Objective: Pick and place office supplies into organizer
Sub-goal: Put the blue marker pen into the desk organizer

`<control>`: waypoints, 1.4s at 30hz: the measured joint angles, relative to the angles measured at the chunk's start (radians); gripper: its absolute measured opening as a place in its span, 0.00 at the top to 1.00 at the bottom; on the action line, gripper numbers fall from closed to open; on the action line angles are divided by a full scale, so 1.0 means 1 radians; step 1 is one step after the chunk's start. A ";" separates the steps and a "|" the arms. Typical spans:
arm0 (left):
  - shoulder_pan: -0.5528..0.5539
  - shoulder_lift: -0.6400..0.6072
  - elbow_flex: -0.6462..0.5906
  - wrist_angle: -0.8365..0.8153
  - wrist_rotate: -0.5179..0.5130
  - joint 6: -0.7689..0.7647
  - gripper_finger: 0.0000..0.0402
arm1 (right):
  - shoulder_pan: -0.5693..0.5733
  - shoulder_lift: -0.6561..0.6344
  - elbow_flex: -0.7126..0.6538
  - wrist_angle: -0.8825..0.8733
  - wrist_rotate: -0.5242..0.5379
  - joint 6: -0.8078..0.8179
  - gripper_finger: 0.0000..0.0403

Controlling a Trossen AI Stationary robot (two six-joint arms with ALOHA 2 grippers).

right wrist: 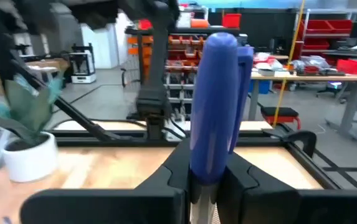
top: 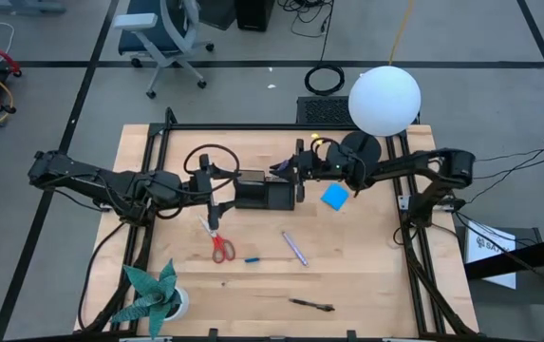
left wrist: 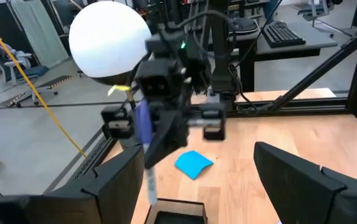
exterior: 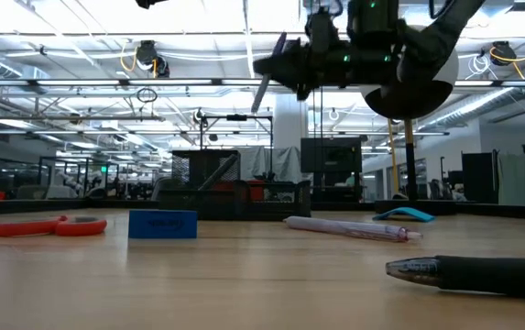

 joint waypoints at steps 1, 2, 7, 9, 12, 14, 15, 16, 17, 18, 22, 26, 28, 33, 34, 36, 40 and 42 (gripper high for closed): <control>0.000 0.000 0.000 0.001 0.000 0.000 0.23 | -0.003 0.019 0.000 0.028 -0.001 0.000 0.93; 0.000 0.000 0.000 0.002 0.000 -0.001 0.23 | -0.005 0.040 0.000 0.060 -0.001 0.001 0.93; 0.000 0.001 0.000 0.002 0.000 -0.004 0.23 | -0.002 0.147 0.030 0.192 -0.023 0.025 0.93; 0.000 0.001 0.000 0.002 0.000 -0.004 0.23 | -0.002 0.186 0.062 0.187 -0.023 0.026 0.93; 0.000 0.001 0.000 0.002 0.000 -0.005 0.23 | 0.001 0.235 0.107 0.156 -0.022 0.023 0.93; 0.000 0.001 0.000 0.002 0.000 -0.006 0.23 | 0.002 0.259 0.132 0.130 -0.022 0.021 0.93; 0.000 0.001 0.000 0.002 0.000 -0.006 0.23 | 0.003 0.267 0.142 0.116 -0.023 0.017 0.93; 0.000 0.001 0.000 0.002 0.000 -0.006 0.23 | 0.003 0.270 0.151 0.094 -0.021 0.007 0.93; 0.000 0.001 0.000 0.001 0.000 -0.007 0.23 | 0.003 0.272 0.157 0.070 -0.016 -0.007 0.93; 0.000 0.001 0.000 0.001 0.000 -0.007 0.23 | 0.002 0.272 0.161 0.044 -0.002 -0.022 0.93; 0.000 0.001 0.000 0.001 0.000 -0.007 0.23 | -0.005 0.274 0.164 -0.039 0.042 -0.042 0.93; 0.000 0.001 0.000 0.002 0.000 -0.007 0.23 | -0.010 0.273 0.166 -0.058 0.060 -0.058 0.93; 0.000 0.001 0.000 0.002 0.000 -0.008 0.23 | -0.009 0.274 0.166 -0.059 0.060 -0.058 0.93; 0.000 0.001 0.000 0.002 0.000 -0.012 0.23 | -0.009 0.274 0.166 -0.061 0.063 -0.053 0.92; 0.000 0.001 0.000 0.002 0.000 -0.014 0.23 | -0.009 0.274 0.166 -0.059 0.071 -0.050 0.90; 0.000 0.001 0.000 0.002 0.000 -0.019 0.23 | -0.009 0.274 0.166 -0.058 0.107 -0.049 0.82; 0.000 0.001 0.000 0.002 0.000 -0.020 0.23 | -0.008 0.274 0.166 -0.058 0.140 -0.051 0.68; 0.000 0.001 0.000 0.001 0.000 -0.021 0.23 | -0.008 0.274 0.166 -0.058 0.139 -0.051 0.64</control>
